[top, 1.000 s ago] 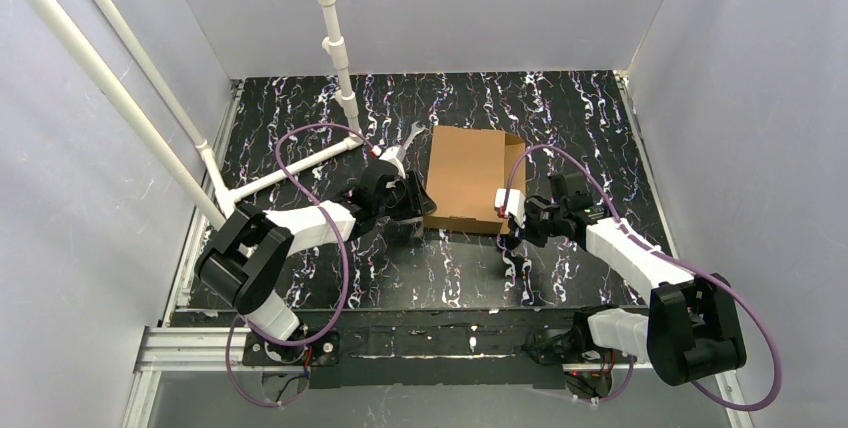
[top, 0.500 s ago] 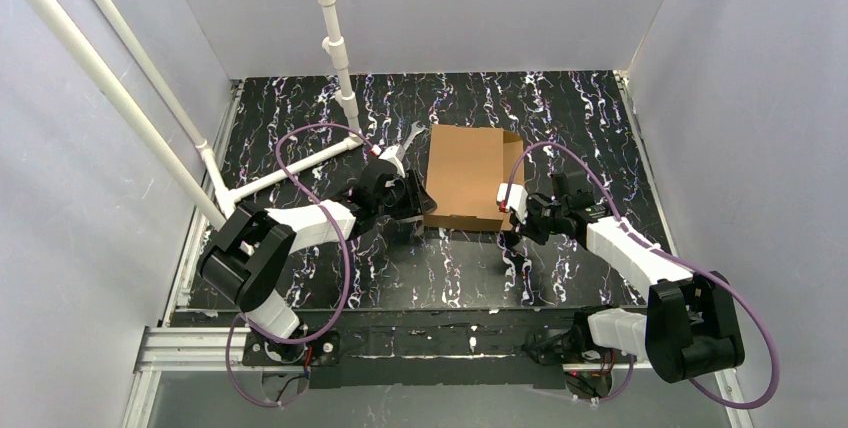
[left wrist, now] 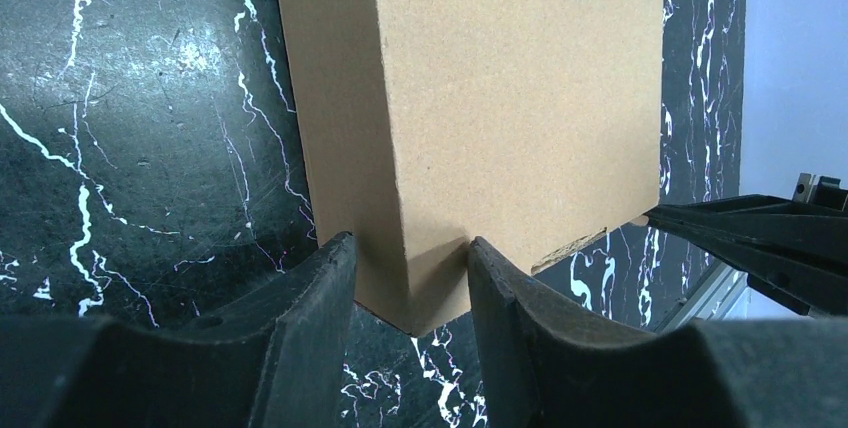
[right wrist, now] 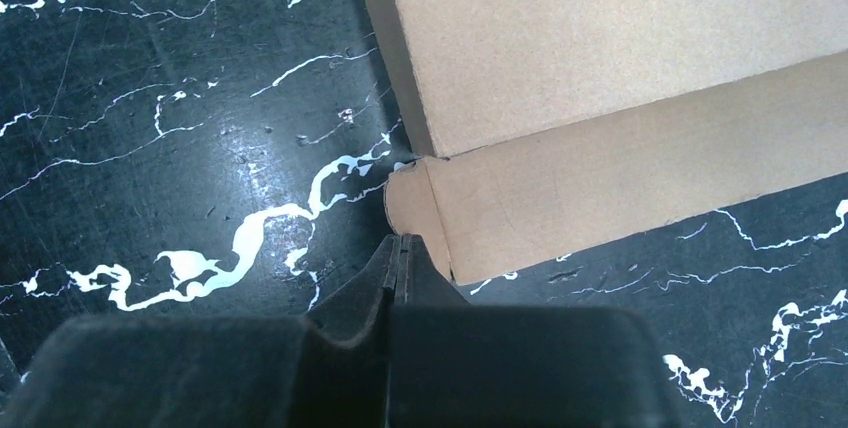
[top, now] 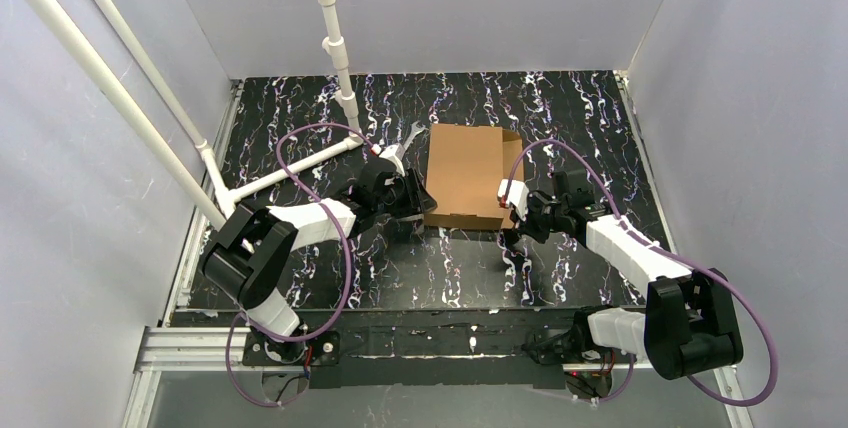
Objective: Fold the paper box
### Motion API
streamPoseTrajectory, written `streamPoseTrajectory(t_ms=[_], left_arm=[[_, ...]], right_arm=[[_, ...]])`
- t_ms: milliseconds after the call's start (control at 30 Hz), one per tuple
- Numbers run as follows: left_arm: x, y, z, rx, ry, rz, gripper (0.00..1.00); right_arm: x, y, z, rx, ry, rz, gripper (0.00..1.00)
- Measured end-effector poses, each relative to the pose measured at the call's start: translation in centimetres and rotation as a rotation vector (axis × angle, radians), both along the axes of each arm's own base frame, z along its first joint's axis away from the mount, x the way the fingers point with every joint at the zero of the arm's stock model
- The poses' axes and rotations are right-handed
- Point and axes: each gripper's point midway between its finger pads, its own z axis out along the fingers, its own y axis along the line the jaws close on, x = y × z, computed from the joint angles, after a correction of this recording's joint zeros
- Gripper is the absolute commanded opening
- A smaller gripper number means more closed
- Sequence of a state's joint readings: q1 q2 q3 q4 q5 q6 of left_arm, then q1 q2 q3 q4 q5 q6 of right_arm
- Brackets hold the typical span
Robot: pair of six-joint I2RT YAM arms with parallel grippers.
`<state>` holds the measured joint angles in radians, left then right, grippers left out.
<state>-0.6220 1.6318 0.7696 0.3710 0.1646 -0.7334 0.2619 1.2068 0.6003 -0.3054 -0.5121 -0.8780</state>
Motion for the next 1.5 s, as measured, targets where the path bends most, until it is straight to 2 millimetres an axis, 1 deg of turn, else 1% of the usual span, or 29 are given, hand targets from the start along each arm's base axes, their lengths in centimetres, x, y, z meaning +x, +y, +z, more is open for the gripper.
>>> streamPoseTrajectory(t_ms=[533,833,1500], left_arm=[[0.3,-0.5,-0.1,-0.015,0.004,-0.021,0.41],[0.4,-0.7,-0.1,-0.019,0.012,-0.034,0.41],[0.5,-0.8,-0.1,-0.02,0.026,-0.045,0.4]], right_arm=[[2.0,-0.5,0.5,-0.016,-0.061,-0.064,0.01],[2.6,-0.4,0.5,-0.015,-0.081,-0.067,0.01],[2.0,0.0,0.6,-0.012,-0.101,0.015,0.01]])
